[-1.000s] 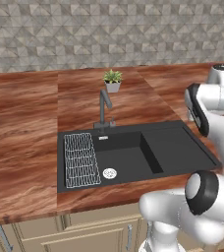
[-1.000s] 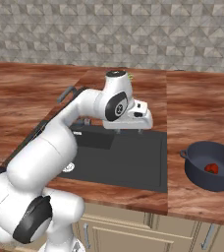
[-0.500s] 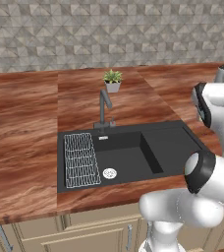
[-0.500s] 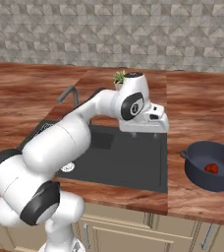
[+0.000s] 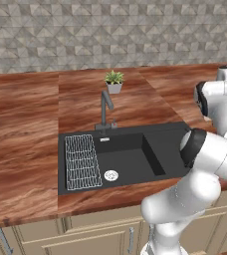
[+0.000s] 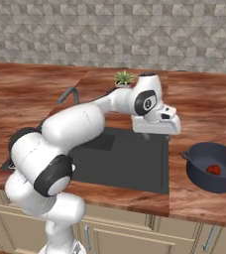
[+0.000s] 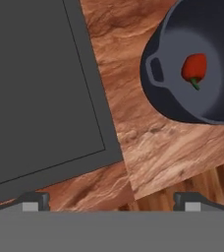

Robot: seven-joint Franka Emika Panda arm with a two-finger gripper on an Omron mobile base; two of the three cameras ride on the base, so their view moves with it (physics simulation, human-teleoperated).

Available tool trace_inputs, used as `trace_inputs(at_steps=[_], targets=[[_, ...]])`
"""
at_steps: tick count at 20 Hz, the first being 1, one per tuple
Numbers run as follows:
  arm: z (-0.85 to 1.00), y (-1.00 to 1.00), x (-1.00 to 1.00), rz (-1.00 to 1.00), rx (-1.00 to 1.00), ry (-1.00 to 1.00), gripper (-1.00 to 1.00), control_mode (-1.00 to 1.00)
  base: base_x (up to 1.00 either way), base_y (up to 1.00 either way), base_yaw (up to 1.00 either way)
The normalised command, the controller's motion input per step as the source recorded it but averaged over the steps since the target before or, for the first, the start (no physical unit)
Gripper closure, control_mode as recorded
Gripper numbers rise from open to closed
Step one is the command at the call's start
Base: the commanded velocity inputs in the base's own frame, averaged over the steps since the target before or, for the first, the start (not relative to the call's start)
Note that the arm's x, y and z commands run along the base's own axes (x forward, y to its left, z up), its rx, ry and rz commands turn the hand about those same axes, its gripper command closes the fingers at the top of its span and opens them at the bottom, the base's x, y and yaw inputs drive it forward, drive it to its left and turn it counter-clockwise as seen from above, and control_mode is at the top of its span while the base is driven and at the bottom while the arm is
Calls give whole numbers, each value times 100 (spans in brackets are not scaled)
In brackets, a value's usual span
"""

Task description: Dump the bell pepper from the pot into the sink. Then turn on the water and wash the bell pepper. Then turn off the water and put the bell pepper back in the pot.

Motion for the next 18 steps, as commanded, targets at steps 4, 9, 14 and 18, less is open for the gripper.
trace_inputs(at_steps=[4,9,14,18], targets=[[-23,-39,1,-5,0,0,-100,-100,0,0,0],[-27,-35,8,-4,0,2,-100,-100,0,0,0],[-34,-30,21,-2,-2,4,-100,-100,0,0,0],[-21,-35,20,-2,0,4,-100,-100,0,0,0]])
